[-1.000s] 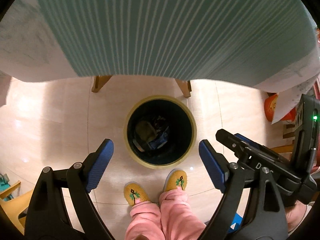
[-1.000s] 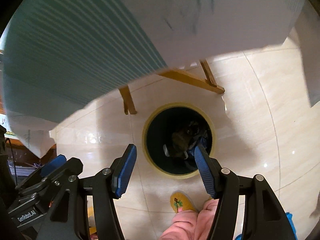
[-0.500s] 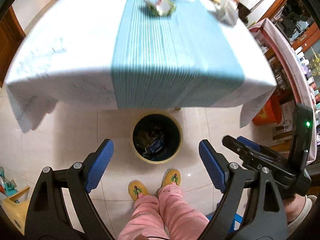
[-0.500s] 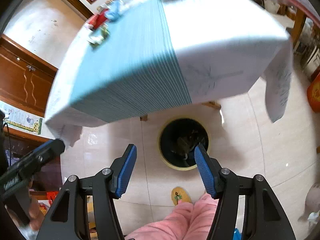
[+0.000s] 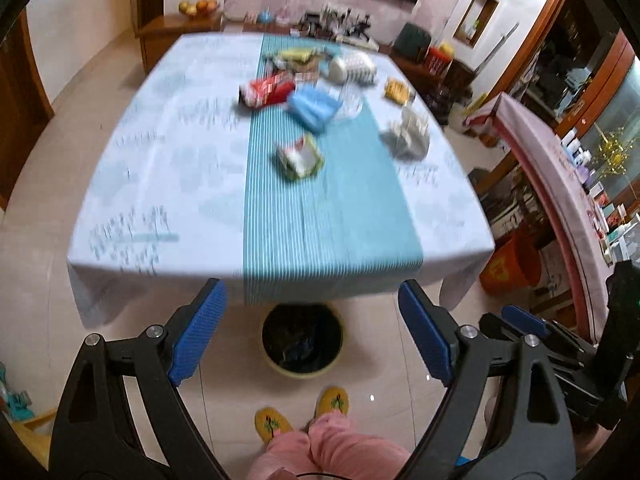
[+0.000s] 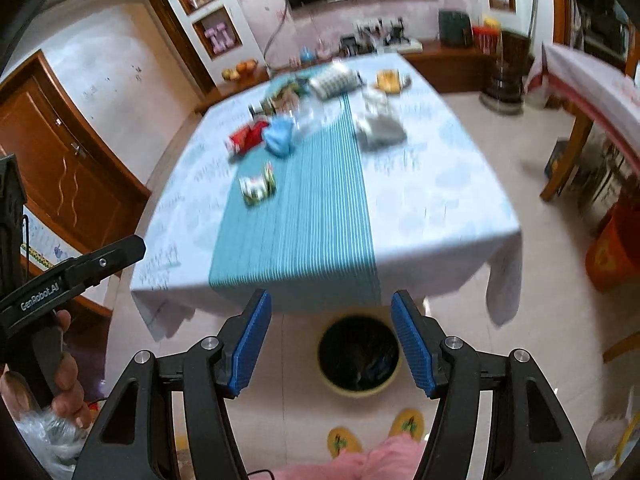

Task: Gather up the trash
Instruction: 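Raise both open tools back toward the table, then grasp the white-red wrapper with the left tool while the right tool grasps the crumpled tissue, then lower both tools over the black bin and open them to drop the items, then raise both open tools back toward the table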

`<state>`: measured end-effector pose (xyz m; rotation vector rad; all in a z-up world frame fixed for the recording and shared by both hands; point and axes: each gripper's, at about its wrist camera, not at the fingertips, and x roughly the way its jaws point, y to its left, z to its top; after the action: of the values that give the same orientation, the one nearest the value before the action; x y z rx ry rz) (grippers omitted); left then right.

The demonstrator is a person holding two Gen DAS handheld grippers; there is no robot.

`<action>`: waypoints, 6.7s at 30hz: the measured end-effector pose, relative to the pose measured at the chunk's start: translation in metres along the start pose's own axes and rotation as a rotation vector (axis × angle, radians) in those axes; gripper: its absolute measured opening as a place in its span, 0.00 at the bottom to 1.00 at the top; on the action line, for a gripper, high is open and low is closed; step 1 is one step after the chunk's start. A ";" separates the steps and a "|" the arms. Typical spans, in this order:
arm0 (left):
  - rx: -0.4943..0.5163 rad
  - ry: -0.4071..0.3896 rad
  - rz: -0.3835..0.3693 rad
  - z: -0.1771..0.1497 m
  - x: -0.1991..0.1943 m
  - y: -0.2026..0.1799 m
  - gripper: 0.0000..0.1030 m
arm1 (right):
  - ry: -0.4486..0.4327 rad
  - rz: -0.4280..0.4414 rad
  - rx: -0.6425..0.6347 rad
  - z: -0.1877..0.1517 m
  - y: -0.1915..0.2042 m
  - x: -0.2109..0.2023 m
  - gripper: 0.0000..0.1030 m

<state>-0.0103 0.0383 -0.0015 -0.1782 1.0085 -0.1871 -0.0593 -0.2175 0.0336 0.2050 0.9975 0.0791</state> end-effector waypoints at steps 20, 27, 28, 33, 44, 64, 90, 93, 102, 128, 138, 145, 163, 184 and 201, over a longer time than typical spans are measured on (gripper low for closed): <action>0.018 -0.032 0.018 0.091 0.018 -0.019 0.95 | -0.089 -0.035 -0.115 0.130 -0.028 0.037 0.78; -0.073 0.022 0.070 0.125 0.080 -0.016 0.98 | -0.009 -0.013 -0.223 0.181 -0.060 0.121 0.85; -0.082 0.031 0.082 0.130 0.091 -0.016 0.99 | 0.005 -0.009 -0.245 0.188 -0.065 0.135 0.85; -0.182 0.103 0.154 0.142 0.148 -0.006 0.99 | 0.068 0.008 -0.338 0.210 -0.075 0.198 0.85; -0.376 0.180 0.251 0.137 0.218 0.018 0.99 | 0.121 0.020 -0.553 0.235 -0.067 0.303 0.85; -0.412 0.276 0.402 0.145 0.275 0.013 0.49 | 0.181 0.061 -0.529 0.246 -0.089 0.315 0.56; -0.216 0.143 0.247 0.137 0.153 -0.003 0.19 | 0.048 0.093 -0.247 0.196 -0.052 0.147 0.47; -0.151 0.130 0.218 0.131 0.130 -0.004 0.19 | 0.025 0.088 -0.201 0.171 -0.037 0.122 0.47; -0.014 0.077 0.146 0.101 0.072 0.013 0.19 | -0.037 0.034 -0.138 0.088 0.011 0.065 0.47; 0.059 0.186 0.038 -0.041 0.046 0.019 0.19 | 0.239 0.017 0.074 -0.063 -0.026 0.083 0.48; 0.002 0.286 0.040 -0.135 0.144 0.013 0.19 | 0.373 0.068 0.237 -0.147 -0.085 0.212 0.50; -0.042 0.328 0.048 -0.175 0.231 0.018 0.21 | 0.357 0.115 0.320 -0.173 -0.103 0.281 0.55; -0.046 0.275 0.081 -0.181 0.287 0.033 0.74 | 0.308 0.127 0.340 -0.175 -0.099 0.319 0.82; -0.029 0.169 0.088 -0.130 0.143 0.030 0.74 | 0.245 0.099 0.197 -0.124 -0.041 0.135 0.82; 0.109 -0.041 0.022 -0.036 -0.030 -0.001 0.74 | -0.023 0.096 0.108 -0.028 0.013 -0.018 0.82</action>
<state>-0.0565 0.0424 0.0043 -0.0708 0.9566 -0.2170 -0.0922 -0.2037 0.0362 0.3519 0.9694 0.1109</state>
